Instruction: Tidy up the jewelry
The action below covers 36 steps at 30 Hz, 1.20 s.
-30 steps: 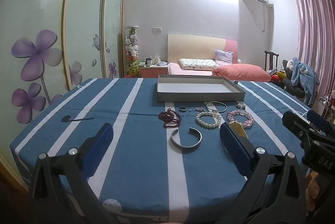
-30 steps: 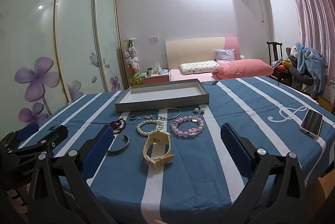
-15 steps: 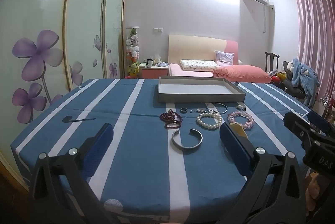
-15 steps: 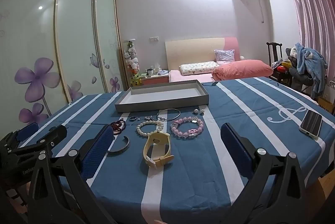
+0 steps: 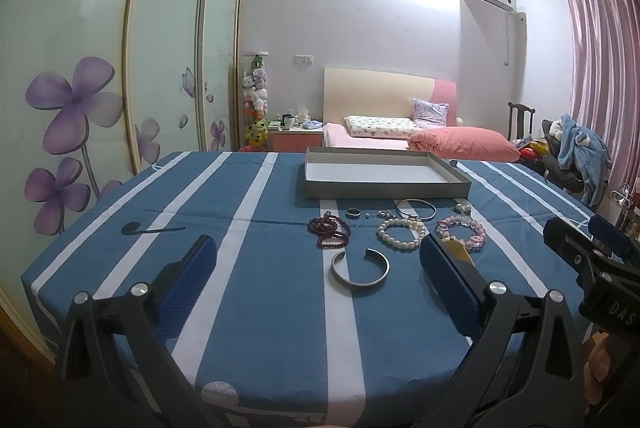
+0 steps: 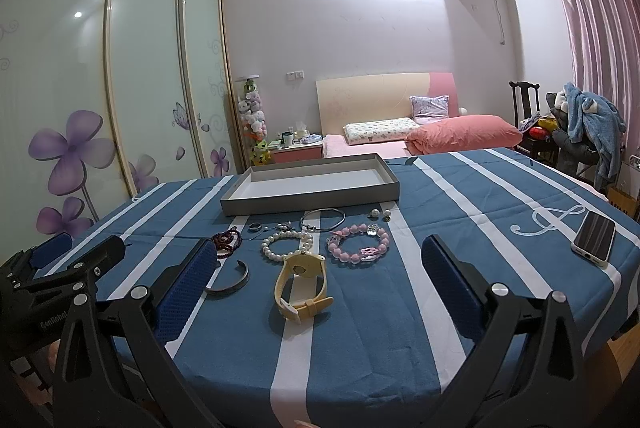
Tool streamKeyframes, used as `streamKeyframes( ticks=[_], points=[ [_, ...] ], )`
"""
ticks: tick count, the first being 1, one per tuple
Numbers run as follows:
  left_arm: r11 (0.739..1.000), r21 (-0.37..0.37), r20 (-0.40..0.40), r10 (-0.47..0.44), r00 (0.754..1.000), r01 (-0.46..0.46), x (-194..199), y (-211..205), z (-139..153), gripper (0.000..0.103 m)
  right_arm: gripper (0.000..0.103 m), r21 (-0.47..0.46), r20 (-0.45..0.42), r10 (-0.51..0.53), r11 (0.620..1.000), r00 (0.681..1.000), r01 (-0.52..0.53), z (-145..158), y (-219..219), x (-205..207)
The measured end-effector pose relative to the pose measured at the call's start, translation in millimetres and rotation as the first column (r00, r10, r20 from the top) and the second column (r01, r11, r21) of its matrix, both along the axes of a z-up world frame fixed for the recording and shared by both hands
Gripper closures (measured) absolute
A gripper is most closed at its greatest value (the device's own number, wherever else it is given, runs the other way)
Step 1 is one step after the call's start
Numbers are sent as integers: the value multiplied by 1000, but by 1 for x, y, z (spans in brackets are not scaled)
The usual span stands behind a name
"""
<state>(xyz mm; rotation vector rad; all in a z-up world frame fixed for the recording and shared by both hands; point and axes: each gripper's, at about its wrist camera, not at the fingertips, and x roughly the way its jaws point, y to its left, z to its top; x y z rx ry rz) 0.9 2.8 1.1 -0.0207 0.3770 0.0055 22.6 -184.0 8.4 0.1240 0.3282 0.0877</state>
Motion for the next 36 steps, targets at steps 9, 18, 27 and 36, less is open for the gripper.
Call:
streamKeyframes(
  ticks=[9, 18, 27, 36],
  points=[
    [1000, -1, 3, -1, 1000, 1, 1, 0, 2, 4, 2, -1, 2, 1, 1000, 1000, -1, 2, 0, -2],
    [1000, -2, 5, -1, 1000, 1, 1, 1, 1, 4, 2, -1, 4, 1, 1000, 1000, -1, 2, 0, -2],
    [1000, -2, 6, -1, 1000, 1, 0, 1, 1, 4, 2, -1, 3, 1, 1000, 1000, -1, 2, -1, -4],
    [1000, -2, 5, 4, 1000, -4, -2, 5, 10, 4, 2, 3, 0, -2, 1000, 1000, 2, 6, 0, -3]
  ],
)
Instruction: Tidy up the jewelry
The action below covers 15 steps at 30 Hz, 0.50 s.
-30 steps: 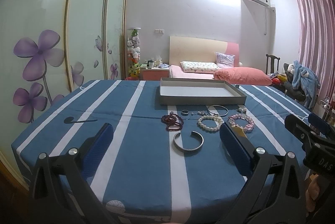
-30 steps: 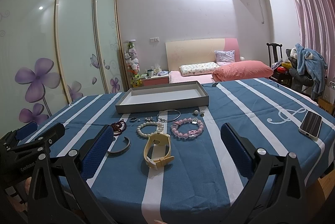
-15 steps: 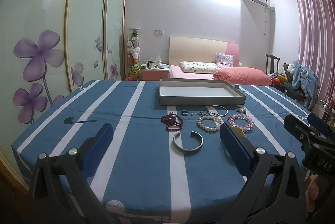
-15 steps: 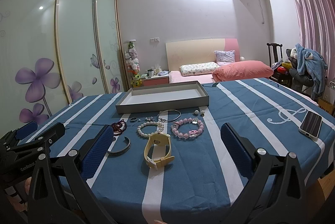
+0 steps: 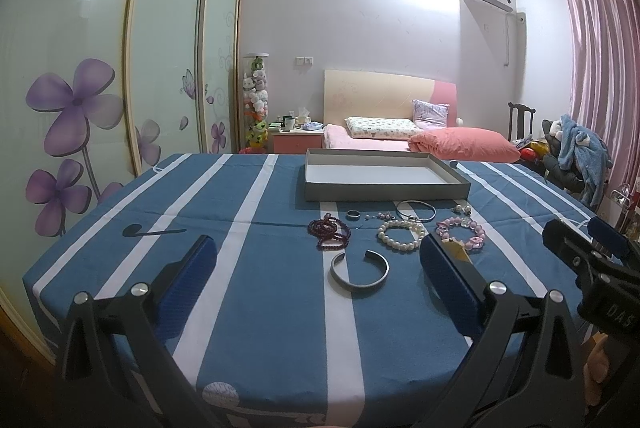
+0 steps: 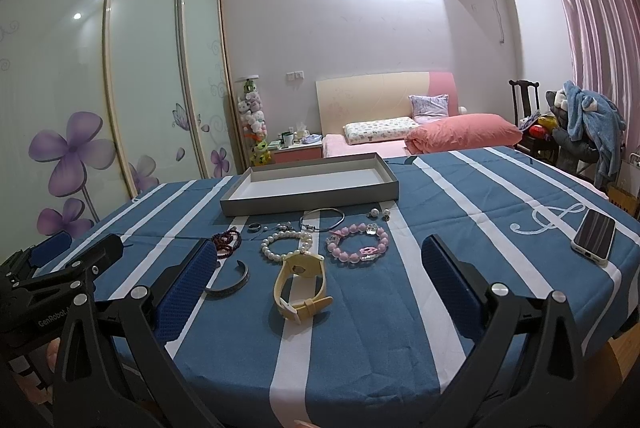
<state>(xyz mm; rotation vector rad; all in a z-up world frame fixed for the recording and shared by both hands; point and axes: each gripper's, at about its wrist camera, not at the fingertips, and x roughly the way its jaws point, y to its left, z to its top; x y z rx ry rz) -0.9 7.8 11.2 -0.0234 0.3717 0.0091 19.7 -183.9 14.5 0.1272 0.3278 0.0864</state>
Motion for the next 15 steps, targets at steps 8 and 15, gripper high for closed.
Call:
streamKeyframes(
  ticks=[8, 15],
  points=[
    [1000, 0, 1, -1, 1000, 1, 0, 0, 0, 4, 2, 0, 0, 0, 1000, 1000, 0, 1, -1, 1],
    [1000, 2, 0, 0, 1000, 0, 0, -1, 1, 4, 2, 0, -1, 0, 1000, 1000, 0, 1, -1, 1]
  ],
)
